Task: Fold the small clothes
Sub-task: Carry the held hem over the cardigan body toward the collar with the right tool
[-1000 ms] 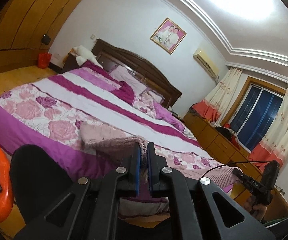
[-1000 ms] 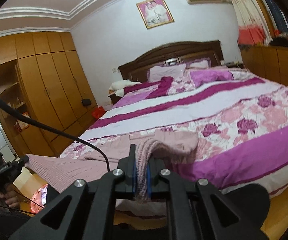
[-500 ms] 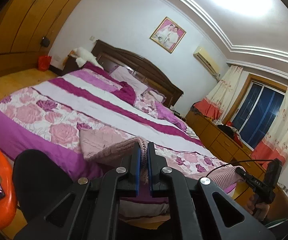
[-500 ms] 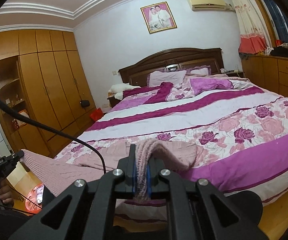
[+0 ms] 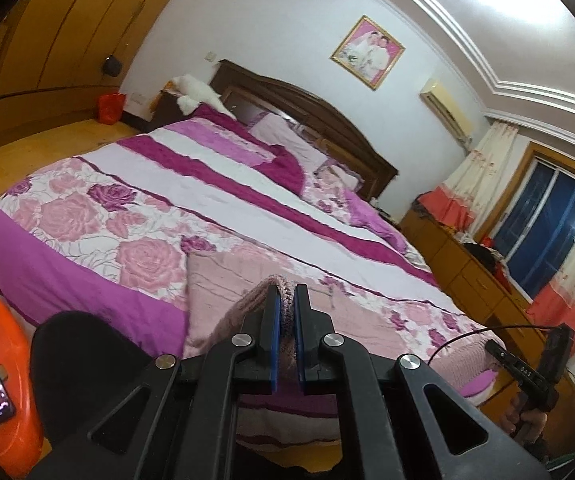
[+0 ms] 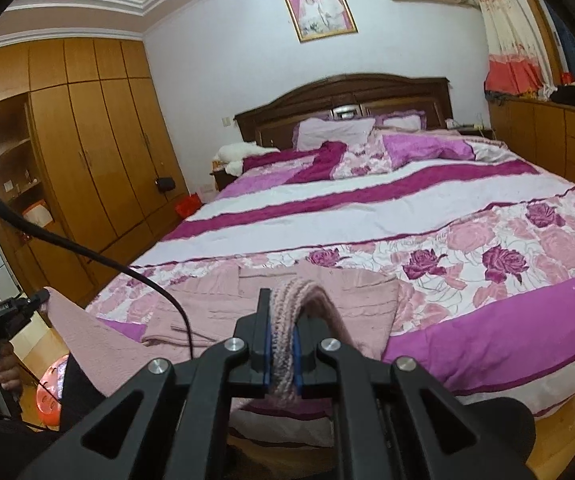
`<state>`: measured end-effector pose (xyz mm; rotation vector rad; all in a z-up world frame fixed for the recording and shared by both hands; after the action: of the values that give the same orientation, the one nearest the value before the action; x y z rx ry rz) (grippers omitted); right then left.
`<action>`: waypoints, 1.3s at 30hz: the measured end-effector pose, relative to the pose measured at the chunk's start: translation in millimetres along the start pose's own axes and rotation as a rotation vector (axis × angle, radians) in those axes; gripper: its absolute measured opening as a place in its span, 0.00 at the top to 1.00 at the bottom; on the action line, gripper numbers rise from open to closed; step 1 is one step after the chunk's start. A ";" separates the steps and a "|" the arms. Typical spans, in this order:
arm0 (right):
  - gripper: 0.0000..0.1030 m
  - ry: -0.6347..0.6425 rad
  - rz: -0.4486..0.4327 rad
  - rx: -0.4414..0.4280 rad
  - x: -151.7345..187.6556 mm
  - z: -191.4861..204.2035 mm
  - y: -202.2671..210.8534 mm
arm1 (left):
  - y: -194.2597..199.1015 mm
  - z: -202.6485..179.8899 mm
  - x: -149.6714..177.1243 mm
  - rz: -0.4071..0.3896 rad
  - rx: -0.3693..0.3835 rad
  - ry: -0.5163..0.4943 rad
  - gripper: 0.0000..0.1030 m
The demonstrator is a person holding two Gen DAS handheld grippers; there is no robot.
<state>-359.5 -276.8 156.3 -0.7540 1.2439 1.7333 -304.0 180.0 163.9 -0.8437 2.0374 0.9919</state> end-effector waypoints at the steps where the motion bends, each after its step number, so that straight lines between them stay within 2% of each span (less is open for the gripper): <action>1: 0.92 0.002 0.001 0.008 -2.1 -3.3 -4.6 | -3.3 3.3 -1.3 0.003 -0.007 0.005 1.00; 5: 0.92 -0.012 -0.010 0.009 -13.0 -14.9 -17.3 | -18.2 18.4 -6.8 0.012 -0.027 0.045 1.00; 9: 0.92 -0.071 -0.017 -0.044 -22.9 -23.2 -26.2 | -31.1 27.3 -12.7 0.021 -0.031 0.088 1.00; 19: 0.92 -0.128 0.039 -0.054 -23.0 -39.6 -58.1 | -58.1 27.6 -22.6 0.043 -0.043 0.084 1.00; 23: 0.92 -0.135 0.036 -0.065 -29.1 -45.0 -68.2 | -80.4 31.4 -28.7 0.031 -0.049 0.042 1.00; 27: 0.92 -0.124 0.061 -0.061 -38.3 -50.6 -92.9 | -117.9 37.6 -35.2 0.076 -0.051 0.057 1.00; 31: 0.92 -0.114 0.083 -0.045 -43.0 -58.1 -119.4 | -145.8 36.9 -41.2 0.082 -0.079 0.016 1.00; 39: 0.92 -0.195 0.146 -0.025 -48.8 -94.3 -176.9 | -193.7 57.0 -50.3 0.136 -0.116 0.024 1.00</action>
<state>-180.3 -354.9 90.4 -0.5047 1.1695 1.8938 -107.3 144.4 106.3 -0.7880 2.0963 1.1901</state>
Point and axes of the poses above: each gripper's, at about its wrist camera, not at the fingertips, and y roughly against the way its jaws point, z to its left, x to its underside, the point moved 3 cm from there along -y, roughly the way its jaws point, and after that the axes turned 6 degrees about -y, right-handed, at the moved point
